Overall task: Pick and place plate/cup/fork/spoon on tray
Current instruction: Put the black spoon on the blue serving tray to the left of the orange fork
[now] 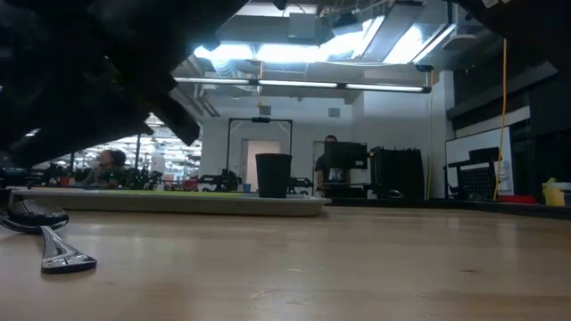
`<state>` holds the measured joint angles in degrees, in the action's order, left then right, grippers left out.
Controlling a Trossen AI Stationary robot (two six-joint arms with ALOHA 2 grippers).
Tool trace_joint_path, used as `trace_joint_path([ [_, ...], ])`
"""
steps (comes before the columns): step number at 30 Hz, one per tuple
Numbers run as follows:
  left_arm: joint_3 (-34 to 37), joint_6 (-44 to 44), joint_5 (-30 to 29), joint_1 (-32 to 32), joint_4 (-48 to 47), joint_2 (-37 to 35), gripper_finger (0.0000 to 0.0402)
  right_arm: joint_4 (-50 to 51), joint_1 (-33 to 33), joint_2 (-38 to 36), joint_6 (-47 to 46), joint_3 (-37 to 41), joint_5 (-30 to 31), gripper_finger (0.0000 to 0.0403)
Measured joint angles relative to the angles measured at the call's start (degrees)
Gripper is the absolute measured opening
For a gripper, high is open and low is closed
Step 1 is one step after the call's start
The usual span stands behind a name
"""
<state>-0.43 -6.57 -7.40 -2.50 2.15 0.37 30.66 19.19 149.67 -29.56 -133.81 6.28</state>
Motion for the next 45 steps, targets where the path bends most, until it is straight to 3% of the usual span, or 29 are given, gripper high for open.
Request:
trace_joint_path([
  [16, 0.01, 0.0, -0.02, 0.01, 0.0, 0.0, 0.0077, -4.68, 0.1, 5.07, 0.93, 0.1, -0.1, 0.0096],
  [24, 0.02, 0.0, -0.02, 0.01, 0.0, 0.01, 0.0077, 2.39, 0.17, 4.79, -9.59, -0.49, 7.28, 0.0096],
  [34, 0.02, 0.0, -0.02, 0.02, 0.0, 0.0, 0.0077, 10.78, 0.13, 4.24, -19.81, -0.53, 12.06, 0.0096],
  [45, 0.0, 0.0, -0.02, 0.02, 0.02, -0.01, 0.0076, 29.94, 0.45, 1.36, -30.29, -0.54, 15.22, 0.0096],
])
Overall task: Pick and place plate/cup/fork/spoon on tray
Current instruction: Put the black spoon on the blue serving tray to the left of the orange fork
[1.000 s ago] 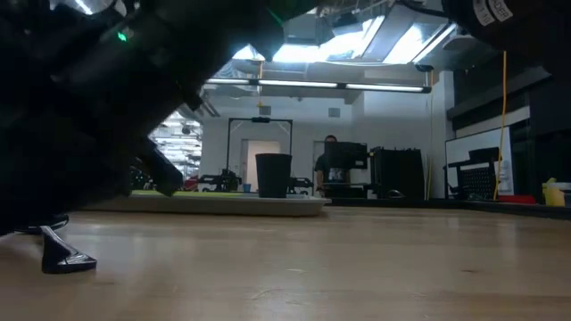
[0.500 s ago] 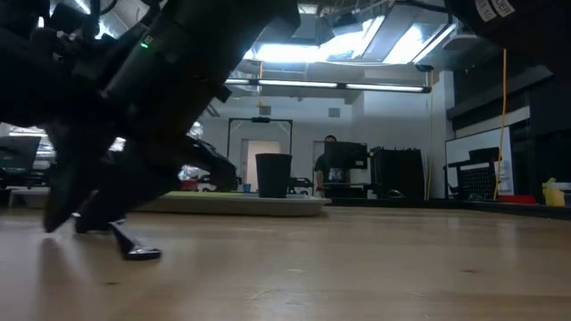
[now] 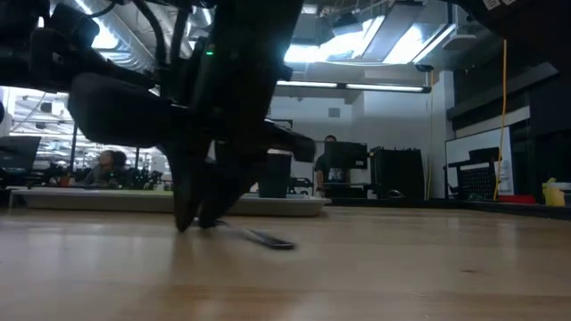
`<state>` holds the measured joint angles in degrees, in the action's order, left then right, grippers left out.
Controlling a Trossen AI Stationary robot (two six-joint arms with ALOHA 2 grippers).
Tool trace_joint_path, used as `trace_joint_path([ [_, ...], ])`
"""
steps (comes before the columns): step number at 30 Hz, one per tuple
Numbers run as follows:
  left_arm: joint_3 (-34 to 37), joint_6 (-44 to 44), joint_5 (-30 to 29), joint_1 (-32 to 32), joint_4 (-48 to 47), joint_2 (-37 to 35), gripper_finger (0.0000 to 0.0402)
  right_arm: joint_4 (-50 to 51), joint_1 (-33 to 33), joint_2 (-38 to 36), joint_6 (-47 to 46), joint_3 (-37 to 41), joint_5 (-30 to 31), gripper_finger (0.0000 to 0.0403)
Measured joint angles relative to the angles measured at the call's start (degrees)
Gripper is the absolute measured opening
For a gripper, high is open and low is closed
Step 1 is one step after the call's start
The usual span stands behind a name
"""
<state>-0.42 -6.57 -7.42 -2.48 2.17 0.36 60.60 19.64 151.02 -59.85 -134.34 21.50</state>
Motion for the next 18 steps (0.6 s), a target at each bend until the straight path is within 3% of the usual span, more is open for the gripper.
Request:
trace_joint_path([
  [9, 0.0, 0.0, 0.0, 0.0, 0.0, 0.01, 0.0076, 1.14, 0.02, -1.42, -4.29, -0.11, -0.57, 0.0096],
  [13, 0.0, 0.0, 0.0, -0.02, 0.0, 0.0, 0.0076, -1.15, 0.6, -4.6, -4.59, -0.53, 2.07, 0.0096],
  [18, 0.0, 0.0, 0.0, 0.0, 0.0, 0.0, 0.0076, 5.83, 0.81, -5.65, -10.29, -0.46, 1.79, 0.0096],
])
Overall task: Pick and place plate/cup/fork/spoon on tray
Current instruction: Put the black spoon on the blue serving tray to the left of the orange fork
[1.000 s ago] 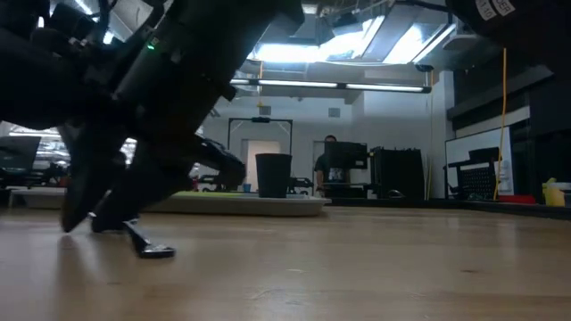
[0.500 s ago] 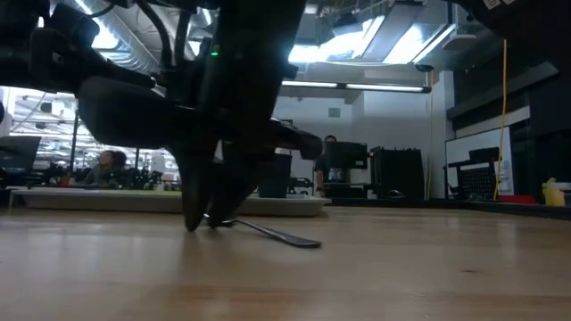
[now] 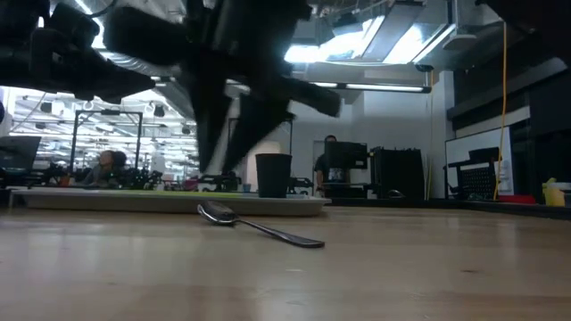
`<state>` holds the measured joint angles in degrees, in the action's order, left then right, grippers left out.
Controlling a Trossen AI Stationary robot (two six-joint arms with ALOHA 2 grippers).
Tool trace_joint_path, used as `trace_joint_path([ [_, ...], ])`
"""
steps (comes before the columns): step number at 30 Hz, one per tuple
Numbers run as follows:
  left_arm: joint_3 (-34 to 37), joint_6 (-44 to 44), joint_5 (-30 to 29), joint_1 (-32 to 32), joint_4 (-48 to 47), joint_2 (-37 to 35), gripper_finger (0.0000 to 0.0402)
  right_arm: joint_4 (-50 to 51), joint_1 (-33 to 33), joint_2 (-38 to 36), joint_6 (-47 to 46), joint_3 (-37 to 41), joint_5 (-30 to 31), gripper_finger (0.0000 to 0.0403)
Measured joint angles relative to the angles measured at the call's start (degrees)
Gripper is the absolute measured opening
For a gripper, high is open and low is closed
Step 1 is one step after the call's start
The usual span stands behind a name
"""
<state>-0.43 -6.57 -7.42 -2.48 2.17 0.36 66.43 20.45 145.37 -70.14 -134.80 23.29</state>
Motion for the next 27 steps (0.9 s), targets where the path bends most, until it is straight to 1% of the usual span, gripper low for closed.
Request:
trace_joint_path([
  [4, 0.02, 0.0, 0.0, 0.0, -0.02, 0.0, 0.0076, 1.27, -0.05, -0.1, -0.11, 0.76, -4.54, 0.0096],
  [10, 0.02, 0.0, 0.0, -0.02, -0.02, 0.0, 0.0076, 3.47, -0.03, -0.06, 0.07, 1.14, -5.44, 0.0096],
  [16, 0.01, 0.0, 0.0, -0.02, -0.02, 0.0, 0.0076, 3.55, -0.1, 0.04, 2.65, 1.61, -5.68, 0.0096],
  [20, 0.02, -0.02, 0.0, -0.01, -0.01, 0.01, 0.0076, -0.63, -0.66, 0.18, 2.96, 5.52, -8.62, 0.0096],
  [27, 0.02, 0.0, 0.0, 0.0, -0.02, 0.0, 0.0076, -4.49, -1.13, -0.33, 2.74, 9.18, -8.18, 0.0096],
])
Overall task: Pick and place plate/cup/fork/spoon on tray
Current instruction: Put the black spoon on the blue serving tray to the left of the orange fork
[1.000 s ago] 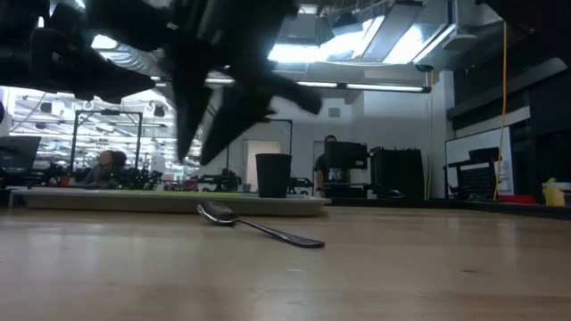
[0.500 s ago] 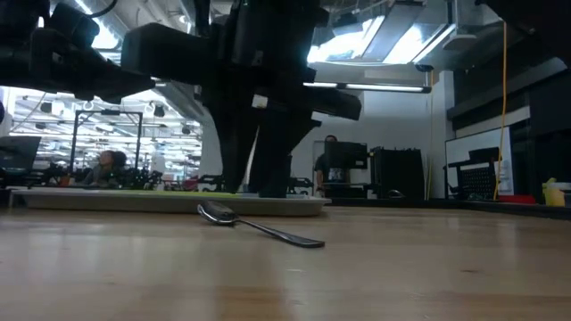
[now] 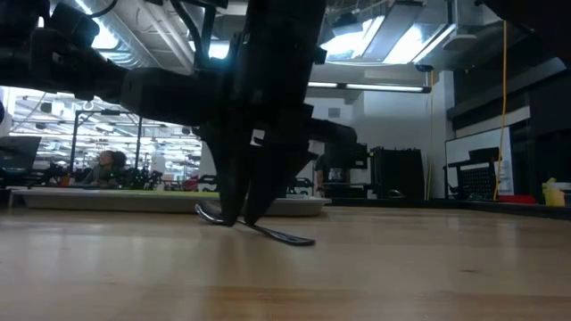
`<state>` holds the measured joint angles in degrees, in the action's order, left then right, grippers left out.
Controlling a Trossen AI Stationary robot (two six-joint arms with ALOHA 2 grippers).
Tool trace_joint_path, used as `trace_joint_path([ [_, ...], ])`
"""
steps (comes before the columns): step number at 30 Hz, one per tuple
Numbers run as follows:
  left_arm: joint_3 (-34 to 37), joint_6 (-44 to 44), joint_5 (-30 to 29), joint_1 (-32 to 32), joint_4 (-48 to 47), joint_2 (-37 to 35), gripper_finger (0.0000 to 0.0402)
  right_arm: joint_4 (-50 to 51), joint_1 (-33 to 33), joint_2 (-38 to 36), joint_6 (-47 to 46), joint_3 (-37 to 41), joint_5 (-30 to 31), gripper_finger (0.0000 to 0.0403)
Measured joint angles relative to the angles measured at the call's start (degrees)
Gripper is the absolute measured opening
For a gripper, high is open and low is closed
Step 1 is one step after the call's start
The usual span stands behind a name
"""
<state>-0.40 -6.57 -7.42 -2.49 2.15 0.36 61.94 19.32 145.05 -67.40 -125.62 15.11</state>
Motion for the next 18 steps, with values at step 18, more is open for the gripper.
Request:
trace_joint_path([
  [18, 0.0, 0.0, 0.0, 0.0, 0.0, 0.02, 0.0076, 1.59, 0.08, 0.81, -1.32, -3.46, 1.58, 0.0096],
])
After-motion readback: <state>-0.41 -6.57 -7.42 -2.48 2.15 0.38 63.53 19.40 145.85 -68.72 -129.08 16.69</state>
